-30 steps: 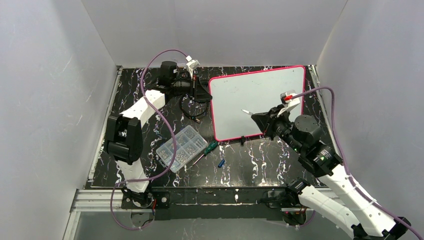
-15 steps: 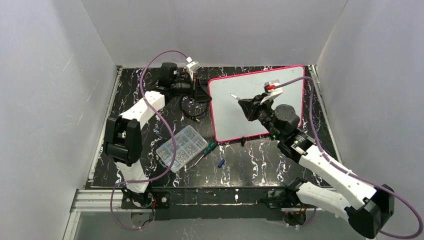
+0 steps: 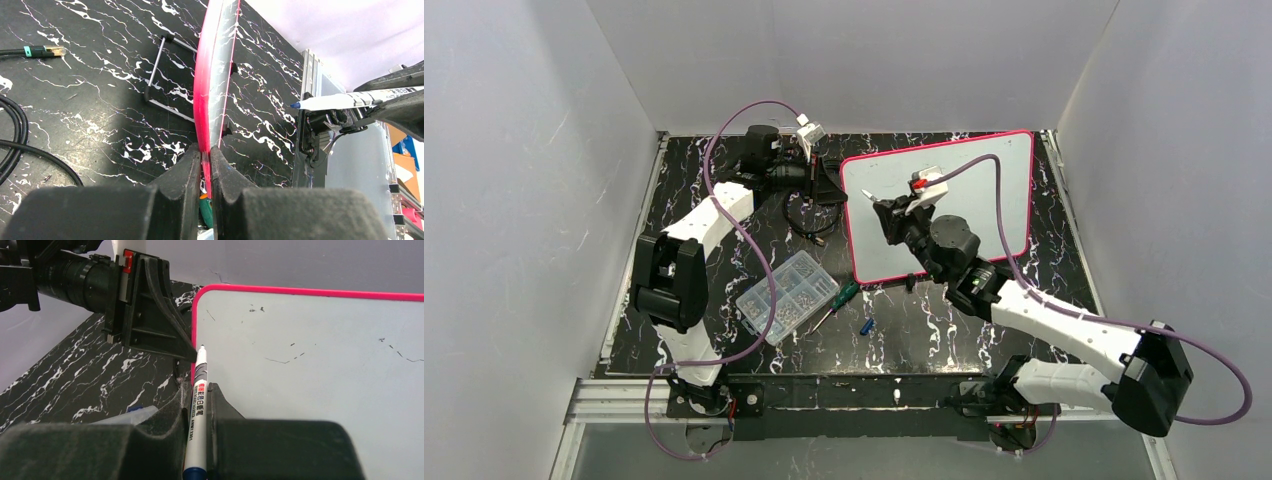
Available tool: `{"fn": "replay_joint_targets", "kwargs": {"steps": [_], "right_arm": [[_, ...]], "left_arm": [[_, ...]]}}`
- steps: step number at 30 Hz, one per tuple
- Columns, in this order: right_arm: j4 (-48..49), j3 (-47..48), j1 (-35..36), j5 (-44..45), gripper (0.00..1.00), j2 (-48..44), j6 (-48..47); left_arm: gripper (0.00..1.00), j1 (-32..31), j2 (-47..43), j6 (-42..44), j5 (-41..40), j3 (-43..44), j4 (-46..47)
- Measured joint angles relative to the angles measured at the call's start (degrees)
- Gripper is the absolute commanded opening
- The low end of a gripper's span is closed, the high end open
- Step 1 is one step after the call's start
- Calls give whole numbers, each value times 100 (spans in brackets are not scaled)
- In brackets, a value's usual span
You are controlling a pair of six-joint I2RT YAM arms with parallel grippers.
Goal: Write a sentence on the whiteboard
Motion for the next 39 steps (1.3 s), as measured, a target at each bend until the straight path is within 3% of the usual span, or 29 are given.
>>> {"fn": "replay_joint_targets", "kwargs": {"steps": [11,39], "right_arm": [[428,197,146,577,1,551,-289],[855,363,144,970,1,1228,-452]], "left_arm": [[0,-2,-9,2,-2,-4,-4],[0,-4,-11,20,-2,-4,-9]]}}
